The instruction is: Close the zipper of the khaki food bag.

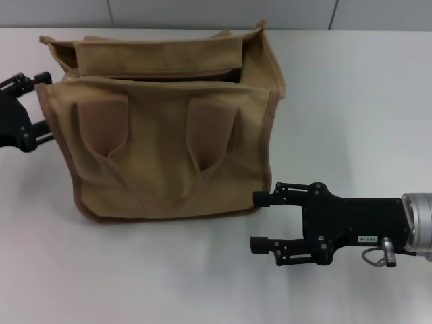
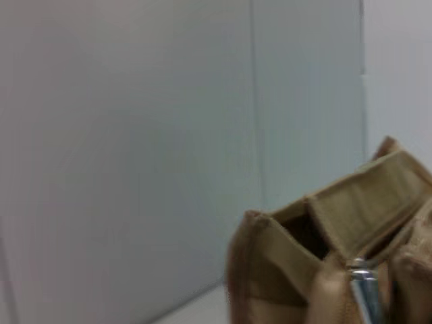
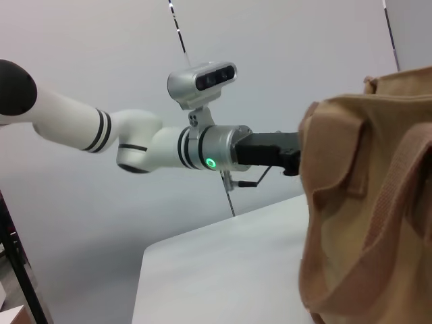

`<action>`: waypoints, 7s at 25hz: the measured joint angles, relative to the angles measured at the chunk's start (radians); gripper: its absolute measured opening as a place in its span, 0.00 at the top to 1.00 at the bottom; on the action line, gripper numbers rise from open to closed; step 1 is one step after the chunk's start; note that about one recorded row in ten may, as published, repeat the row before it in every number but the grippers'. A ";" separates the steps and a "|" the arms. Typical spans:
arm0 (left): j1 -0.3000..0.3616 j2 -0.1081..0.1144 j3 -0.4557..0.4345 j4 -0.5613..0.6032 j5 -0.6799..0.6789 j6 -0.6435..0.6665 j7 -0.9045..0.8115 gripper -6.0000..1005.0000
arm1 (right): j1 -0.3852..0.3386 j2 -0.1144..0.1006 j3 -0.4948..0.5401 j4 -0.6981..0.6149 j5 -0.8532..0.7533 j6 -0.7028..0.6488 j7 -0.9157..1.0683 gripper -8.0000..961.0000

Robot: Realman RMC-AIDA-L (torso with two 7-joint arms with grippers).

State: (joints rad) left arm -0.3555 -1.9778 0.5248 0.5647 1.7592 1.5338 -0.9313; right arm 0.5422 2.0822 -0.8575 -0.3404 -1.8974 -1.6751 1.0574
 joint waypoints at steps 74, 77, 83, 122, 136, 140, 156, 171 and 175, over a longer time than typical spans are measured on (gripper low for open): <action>0.000 -0.093 -0.256 -0.291 -0.210 0.249 0.369 0.98 | 0.443 0.011 -0.074 0.136 0.409 0.068 0.588 0.36; -0.005 -0.094 -0.256 -0.303 -0.213 0.253 0.373 0.98 | 0.488 0.011 -0.078 0.171 0.414 0.137 0.628 0.36; -0.011 -0.095 -0.256 -0.321 -0.223 0.255 0.391 0.98 | 0.543 0.011 -0.120 0.193 0.418 0.193 0.684 0.37; -0.028 -0.095 -0.250 -0.422 -0.247 0.298 0.497 0.97 | 0.667 0.010 -0.278 0.196 0.422 0.413 1.012 0.60; -0.027 -0.096 -0.249 -0.431 -0.245 0.312 0.500 0.97 | 0.684 0.010 -0.286 0.215 0.449 0.422 1.000 0.60; -0.028 -0.095 -0.251 -0.431 -0.249 0.314 0.500 0.97 | 0.690 0.010 -0.299 0.215 0.450 0.424 1.000 0.60; -0.029 -0.094 -0.256 -0.434 -0.250 0.304 0.499 0.97 | 0.676 0.010 -0.300 0.225 0.456 0.422 0.914 0.89; -0.025 -0.094 -0.259 -0.436 -0.252 0.283 0.489 0.97 | 0.631 0.010 -0.310 0.227 0.502 0.391 0.822 0.98; -0.025 -0.094 -0.259 -0.440 -0.260 0.277 0.487 0.97 | 0.624 0.010 -0.307 0.227 0.503 0.388 0.803 0.98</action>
State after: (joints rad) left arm -0.3804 -2.0723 0.2655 0.1251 1.4995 1.8105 -0.4445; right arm 1.1660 2.0923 -1.1641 -0.1135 -1.3942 -1.2875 1.8606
